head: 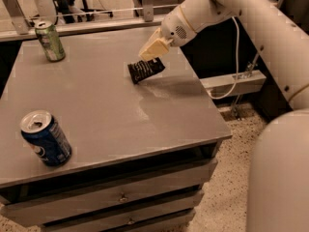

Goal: Move rxbar chocolate near pepsi can

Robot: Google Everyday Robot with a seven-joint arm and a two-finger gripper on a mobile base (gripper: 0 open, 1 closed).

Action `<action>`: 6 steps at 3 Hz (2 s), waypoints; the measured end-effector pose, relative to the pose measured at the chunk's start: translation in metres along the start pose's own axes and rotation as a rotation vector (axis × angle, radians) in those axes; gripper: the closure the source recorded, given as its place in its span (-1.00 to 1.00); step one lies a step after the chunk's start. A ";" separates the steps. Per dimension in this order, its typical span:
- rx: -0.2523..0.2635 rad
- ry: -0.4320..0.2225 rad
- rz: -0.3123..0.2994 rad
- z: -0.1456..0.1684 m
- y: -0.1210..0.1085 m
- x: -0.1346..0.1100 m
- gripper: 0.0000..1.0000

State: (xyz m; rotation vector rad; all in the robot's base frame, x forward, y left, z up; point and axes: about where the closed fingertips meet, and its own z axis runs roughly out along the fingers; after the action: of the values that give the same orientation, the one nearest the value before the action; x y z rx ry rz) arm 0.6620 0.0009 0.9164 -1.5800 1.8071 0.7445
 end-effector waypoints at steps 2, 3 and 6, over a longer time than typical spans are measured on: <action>-0.103 -0.069 0.007 0.024 0.083 -0.002 1.00; -0.111 -0.103 0.014 0.018 0.105 -0.013 1.00; -0.143 -0.146 0.025 0.018 0.126 -0.024 0.76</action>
Offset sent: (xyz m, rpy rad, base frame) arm -0.1077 0.0368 -0.0109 0.1066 0.0630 0.0906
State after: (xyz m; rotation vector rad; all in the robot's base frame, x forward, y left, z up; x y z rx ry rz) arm 0.5409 0.0458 0.9251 -1.5518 1.7030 0.9934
